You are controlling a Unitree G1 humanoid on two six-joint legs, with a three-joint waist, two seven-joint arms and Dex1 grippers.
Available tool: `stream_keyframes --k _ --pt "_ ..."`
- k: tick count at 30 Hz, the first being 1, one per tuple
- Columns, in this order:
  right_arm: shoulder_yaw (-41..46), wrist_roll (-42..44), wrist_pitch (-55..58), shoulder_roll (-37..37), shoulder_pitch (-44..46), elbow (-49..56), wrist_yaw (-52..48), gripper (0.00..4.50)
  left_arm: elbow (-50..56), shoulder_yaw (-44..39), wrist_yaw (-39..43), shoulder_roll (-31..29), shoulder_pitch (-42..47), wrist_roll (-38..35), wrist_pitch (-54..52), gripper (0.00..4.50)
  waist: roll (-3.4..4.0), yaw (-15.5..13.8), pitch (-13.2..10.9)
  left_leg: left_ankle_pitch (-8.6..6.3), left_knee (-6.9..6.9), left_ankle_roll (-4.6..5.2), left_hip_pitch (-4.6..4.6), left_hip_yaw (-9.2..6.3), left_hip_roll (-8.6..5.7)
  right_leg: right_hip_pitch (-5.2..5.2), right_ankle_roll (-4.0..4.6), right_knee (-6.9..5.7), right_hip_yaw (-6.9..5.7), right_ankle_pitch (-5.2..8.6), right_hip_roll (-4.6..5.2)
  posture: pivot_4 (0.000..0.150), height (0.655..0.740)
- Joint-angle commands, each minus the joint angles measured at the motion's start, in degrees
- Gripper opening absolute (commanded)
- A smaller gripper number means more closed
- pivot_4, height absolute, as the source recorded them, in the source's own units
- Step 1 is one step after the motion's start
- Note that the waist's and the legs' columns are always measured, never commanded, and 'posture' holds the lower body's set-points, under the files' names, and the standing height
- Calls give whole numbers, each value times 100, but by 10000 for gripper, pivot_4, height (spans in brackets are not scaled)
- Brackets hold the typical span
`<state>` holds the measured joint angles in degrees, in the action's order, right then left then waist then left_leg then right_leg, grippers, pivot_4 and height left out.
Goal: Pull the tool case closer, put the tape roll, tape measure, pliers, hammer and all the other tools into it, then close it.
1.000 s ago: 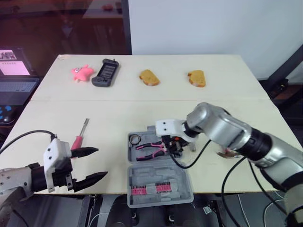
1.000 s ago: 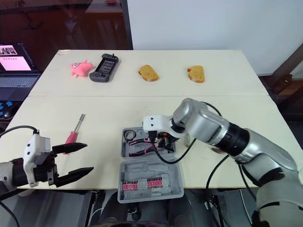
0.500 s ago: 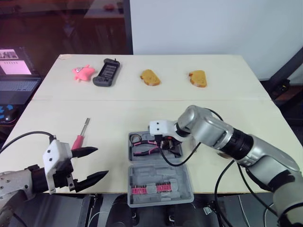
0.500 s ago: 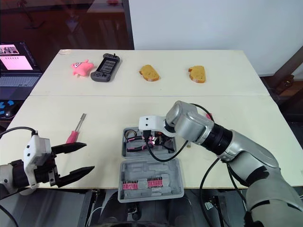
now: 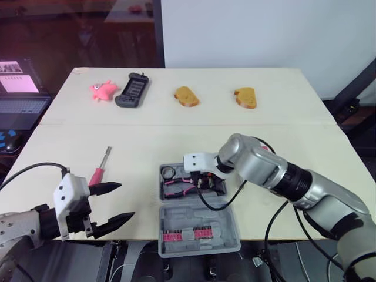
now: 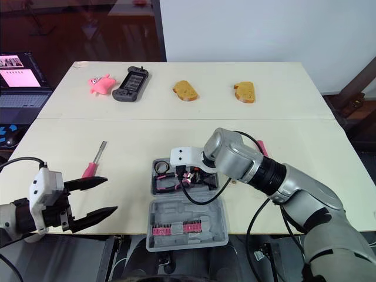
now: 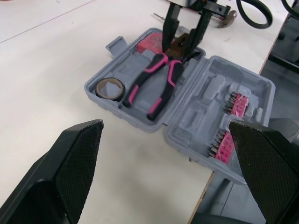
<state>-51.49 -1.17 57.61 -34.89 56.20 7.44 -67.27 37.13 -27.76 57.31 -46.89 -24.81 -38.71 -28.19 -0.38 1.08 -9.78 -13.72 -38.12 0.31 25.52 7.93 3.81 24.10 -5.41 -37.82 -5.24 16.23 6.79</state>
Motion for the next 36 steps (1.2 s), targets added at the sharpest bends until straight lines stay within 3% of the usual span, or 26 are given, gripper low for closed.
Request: stream_keyframes --k 1,36 --pt "25 6 59 -49 76 349 -138 12326 33 1 34 -16 7 34 98 45000 0 -1 0 0 0 0 0 0 0 0 0 0 0 0 0 1500 7188" --pt "-100 -194 -5 538 79 -170 37 12326 -90 98 151 -52 164 149 157 45000 0 9 0 -1 2 0 0 0 1 5 1 -1 0 1 -1 1500 7188"
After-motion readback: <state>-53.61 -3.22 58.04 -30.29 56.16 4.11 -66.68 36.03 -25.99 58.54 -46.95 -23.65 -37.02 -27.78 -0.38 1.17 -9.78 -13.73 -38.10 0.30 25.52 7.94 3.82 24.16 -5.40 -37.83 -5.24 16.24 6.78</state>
